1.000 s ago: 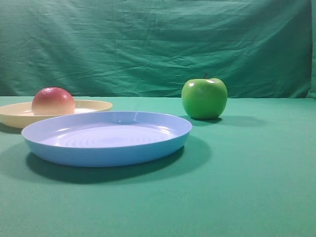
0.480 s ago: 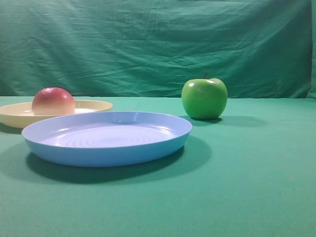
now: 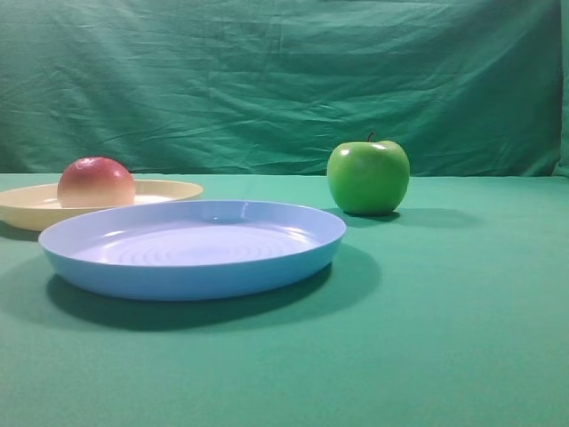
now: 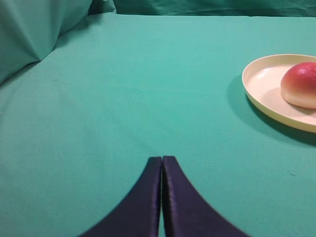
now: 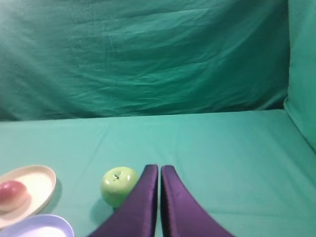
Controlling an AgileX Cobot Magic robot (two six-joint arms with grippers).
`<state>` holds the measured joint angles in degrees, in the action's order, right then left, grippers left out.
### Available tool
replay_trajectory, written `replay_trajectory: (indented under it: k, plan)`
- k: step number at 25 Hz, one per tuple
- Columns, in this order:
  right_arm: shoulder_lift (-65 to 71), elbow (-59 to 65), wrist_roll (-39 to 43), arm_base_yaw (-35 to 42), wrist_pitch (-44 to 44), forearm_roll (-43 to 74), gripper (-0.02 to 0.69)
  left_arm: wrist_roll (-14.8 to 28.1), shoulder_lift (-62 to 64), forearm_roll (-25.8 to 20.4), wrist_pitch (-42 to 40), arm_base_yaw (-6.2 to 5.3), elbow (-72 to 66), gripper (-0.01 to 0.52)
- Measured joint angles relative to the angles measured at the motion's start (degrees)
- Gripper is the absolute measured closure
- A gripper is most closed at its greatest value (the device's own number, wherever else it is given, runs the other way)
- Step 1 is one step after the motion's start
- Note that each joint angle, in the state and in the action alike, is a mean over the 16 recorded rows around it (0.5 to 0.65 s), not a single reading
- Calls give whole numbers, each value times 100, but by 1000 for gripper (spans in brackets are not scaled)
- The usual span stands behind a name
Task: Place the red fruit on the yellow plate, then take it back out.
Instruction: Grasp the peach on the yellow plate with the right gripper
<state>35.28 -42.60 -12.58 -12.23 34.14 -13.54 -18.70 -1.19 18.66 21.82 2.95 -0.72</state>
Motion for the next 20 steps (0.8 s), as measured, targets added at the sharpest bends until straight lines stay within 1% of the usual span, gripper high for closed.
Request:
replay_trajectory:
  k: [4,10,20]
  plan:
    - [1172,-593,-388,-497,147,3,665,0,0,0,0,0,0,514]
    - [3317,-1841,-610,-1266,416,7,665,0,0,0,0,0,0,514]
    - [6900,-4795,-682,-2311,998,-10,665,0,0,0,0,0,0,514]
